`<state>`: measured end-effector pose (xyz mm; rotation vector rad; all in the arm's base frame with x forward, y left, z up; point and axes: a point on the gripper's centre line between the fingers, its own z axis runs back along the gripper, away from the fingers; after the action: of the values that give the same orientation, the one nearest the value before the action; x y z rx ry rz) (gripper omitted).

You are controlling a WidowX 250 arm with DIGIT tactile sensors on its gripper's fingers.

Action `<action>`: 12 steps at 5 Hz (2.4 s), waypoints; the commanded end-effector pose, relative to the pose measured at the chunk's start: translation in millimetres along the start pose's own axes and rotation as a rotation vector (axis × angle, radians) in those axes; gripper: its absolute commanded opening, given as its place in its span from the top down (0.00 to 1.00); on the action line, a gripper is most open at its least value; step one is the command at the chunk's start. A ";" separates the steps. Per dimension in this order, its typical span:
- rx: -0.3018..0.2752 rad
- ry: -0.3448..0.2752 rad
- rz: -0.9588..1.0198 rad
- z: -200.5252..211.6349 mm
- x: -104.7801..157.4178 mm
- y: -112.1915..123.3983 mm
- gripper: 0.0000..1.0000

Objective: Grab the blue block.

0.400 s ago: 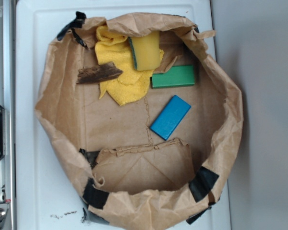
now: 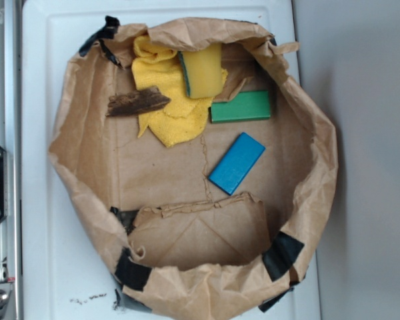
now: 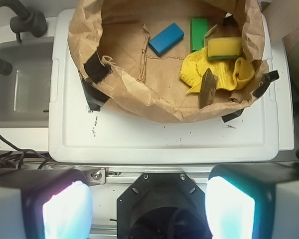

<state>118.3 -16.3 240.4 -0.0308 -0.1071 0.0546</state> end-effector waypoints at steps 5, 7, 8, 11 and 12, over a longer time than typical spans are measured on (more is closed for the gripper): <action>-0.020 -0.032 0.310 -48.5 58.5 0.0 0.00; 0.040 -0.043 0.507 -115.3 139.5 20.5 0.00; 0.058 -0.065 0.544 -145.1 150.0 21.9 0.00; -0.035 -0.153 0.635 -174.4 145.1 20.0 0.00; -0.035 -0.153 0.635 -174.4 145.1 20.0 0.00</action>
<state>274.0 -3.9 68.3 -0.0755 -0.1988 0.6678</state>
